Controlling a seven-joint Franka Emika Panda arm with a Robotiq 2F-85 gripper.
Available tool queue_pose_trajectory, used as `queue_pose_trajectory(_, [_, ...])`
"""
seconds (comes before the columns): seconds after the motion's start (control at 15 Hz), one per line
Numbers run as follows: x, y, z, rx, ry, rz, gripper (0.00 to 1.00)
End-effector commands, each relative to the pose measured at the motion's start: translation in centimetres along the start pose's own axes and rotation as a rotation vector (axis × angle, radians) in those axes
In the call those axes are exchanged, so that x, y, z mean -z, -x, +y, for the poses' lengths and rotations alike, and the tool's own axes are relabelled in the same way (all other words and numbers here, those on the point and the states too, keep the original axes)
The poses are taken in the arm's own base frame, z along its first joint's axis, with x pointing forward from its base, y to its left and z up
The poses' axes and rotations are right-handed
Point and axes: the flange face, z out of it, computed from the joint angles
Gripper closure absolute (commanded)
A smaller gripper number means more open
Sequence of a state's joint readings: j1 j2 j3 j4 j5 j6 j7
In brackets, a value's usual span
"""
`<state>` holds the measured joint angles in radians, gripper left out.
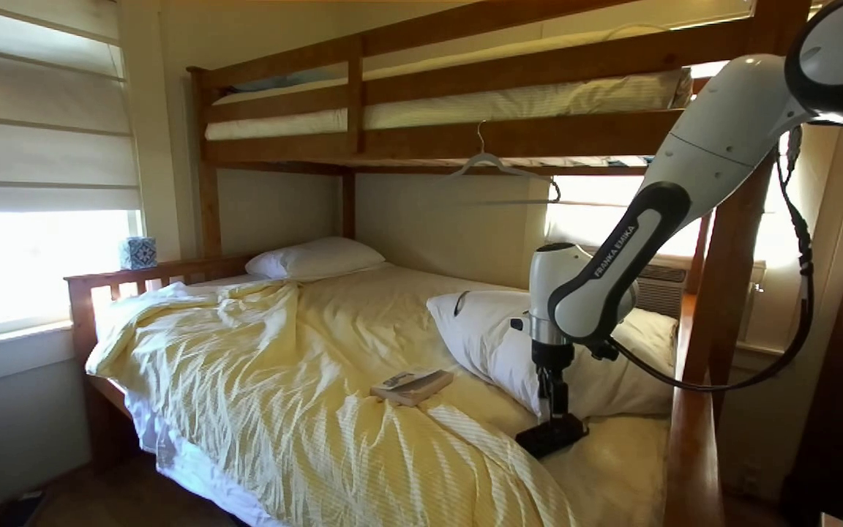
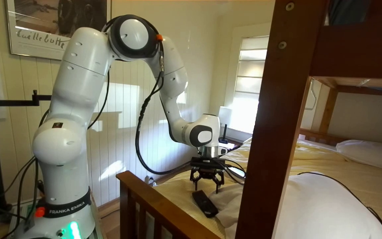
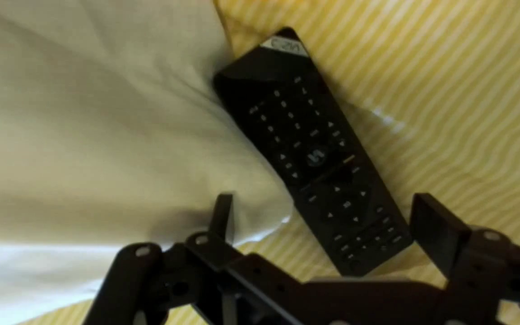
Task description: Put the remote control on the footboard of the bed.
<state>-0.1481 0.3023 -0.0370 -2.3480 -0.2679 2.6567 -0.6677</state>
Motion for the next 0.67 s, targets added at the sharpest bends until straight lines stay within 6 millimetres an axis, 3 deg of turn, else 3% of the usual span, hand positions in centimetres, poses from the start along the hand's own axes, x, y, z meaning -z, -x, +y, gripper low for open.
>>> queue_pose_trajectory(0.0, [-0.4, -3.0, -2.5, 0.191, -0.006, -0.051, 0.00])
queue_pose_trajectory(0.33, [-1.4, -4.3, -4.6, 0.430, -0.004, -0.146, 0.00])
queue_pose_trajectory(0.6, [-1.1, -3.8, -4.8, 0.410, 0.013, -0.131, 0.00])
